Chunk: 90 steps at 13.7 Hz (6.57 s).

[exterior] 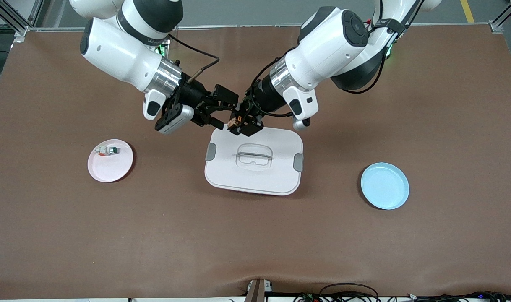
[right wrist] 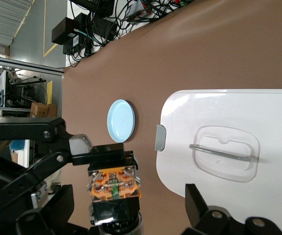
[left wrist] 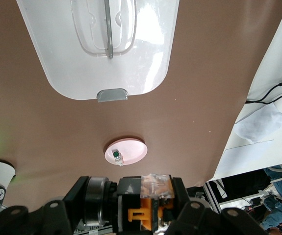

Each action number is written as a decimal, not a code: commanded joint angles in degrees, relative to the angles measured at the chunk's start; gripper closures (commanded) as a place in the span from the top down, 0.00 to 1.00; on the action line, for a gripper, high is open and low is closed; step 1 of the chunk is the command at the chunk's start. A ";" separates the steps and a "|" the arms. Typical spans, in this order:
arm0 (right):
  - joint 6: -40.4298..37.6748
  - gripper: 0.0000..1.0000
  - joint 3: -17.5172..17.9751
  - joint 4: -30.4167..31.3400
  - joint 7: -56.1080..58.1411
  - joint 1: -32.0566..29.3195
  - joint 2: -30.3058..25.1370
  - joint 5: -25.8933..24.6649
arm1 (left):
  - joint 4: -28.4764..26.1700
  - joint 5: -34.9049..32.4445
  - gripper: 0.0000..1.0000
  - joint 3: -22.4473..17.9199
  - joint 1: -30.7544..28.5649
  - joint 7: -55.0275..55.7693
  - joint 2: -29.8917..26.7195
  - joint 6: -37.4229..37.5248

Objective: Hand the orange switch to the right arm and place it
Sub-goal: 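Close the right gripper on the orange switch held by the left gripper, then open the left gripper and pull it back while the right gripper withdraws, then move the right gripper with the switch over the white plate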

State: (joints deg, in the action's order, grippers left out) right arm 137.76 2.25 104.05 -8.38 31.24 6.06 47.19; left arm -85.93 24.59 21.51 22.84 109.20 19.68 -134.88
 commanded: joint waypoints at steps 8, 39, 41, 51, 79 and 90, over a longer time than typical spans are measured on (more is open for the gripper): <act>-2.14 0.93 -0.75 -6.75 -1.38 1.02 3.70 -3.24 | 1.03 -0.77 0.33 -0.24 0.54 0.75 0.45 -0.30; -17.07 0.00 -1.28 -8.07 25.32 -5.48 4.14 -28.18 | -3.53 -10.26 1.00 -0.41 -5.34 -4.59 -0.33 3.81; -20.49 0.00 -1.28 -7.90 31.54 -6.89 4.14 -30.74 | -4.33 -10.88 1.00 -0.33 -8.67 -8.99 -2.26 10.22; -24.64 0.00 -1.28 -3.42 57.40 -15.76 4.84 -42.09 | -15.75 -11.40 1.00 -0.41 -23.36 -51.86 -12.38 19.83; 11.13 0.00 -1.28 28.22 90.90 -34.93 5.36 -53.16 | -13.30 -22.39 1.00 0.20 -41.03 -103.14 -17.39 20.62; 12.45 0.00 -1.19 27.52 91.61 -36.07 12.40 -52.99 | -13.30 -22.30 1.00 -16.92 -22.86 -103.14 -16.95 20.62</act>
State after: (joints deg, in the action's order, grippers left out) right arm 149.44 0.30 131.96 82.62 -3.76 17.67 -4.74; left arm -99.80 2.12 8.34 -3.86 6.67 2.66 -114.82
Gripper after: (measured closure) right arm 0.586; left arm 0.000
